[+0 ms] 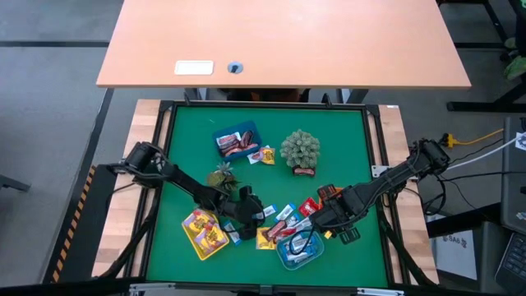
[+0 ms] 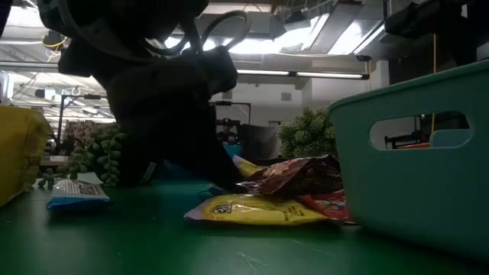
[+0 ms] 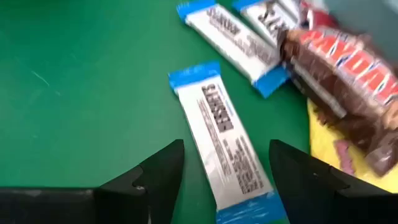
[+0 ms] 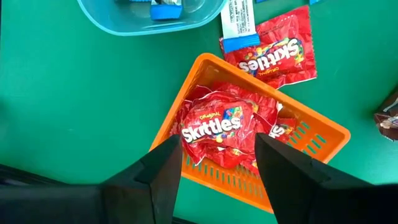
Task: Sort candy
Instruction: Put the white and blue candy into the light blue bin
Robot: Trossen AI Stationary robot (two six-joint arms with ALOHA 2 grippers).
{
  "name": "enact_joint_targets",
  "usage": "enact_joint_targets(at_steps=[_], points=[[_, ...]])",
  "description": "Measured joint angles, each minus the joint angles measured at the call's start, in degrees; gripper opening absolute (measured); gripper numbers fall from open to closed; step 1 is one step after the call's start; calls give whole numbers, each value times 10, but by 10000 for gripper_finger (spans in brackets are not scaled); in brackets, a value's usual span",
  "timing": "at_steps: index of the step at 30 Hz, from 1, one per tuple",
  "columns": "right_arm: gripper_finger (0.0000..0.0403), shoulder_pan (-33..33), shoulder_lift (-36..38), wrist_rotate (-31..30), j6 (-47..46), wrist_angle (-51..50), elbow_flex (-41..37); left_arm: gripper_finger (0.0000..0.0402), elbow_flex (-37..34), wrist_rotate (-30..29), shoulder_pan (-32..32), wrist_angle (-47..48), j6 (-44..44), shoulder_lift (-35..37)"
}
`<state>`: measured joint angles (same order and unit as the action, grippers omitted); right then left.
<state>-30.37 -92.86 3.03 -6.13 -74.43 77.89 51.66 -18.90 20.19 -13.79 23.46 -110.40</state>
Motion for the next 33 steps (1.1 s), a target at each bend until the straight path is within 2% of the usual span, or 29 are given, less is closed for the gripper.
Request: enact_joint_targets(at_steps=[8, 18, 22, 33], points=[[202, 0, 0, 0, 0, 1, 0, 211, 1, -12, 2, -9, 2, -21], [202, 0, 0, 0, 0, 1, 0, 129, 1, -22, 1, -11, 2, -23], [202, 0, 0, 0, 0, 0, 0, 108, 0, -21, 1, -28, 2, -24], [202, 0, 0, 0, 0, 0, 0, 99, -1, -11, 1, -48, 5, -23]])
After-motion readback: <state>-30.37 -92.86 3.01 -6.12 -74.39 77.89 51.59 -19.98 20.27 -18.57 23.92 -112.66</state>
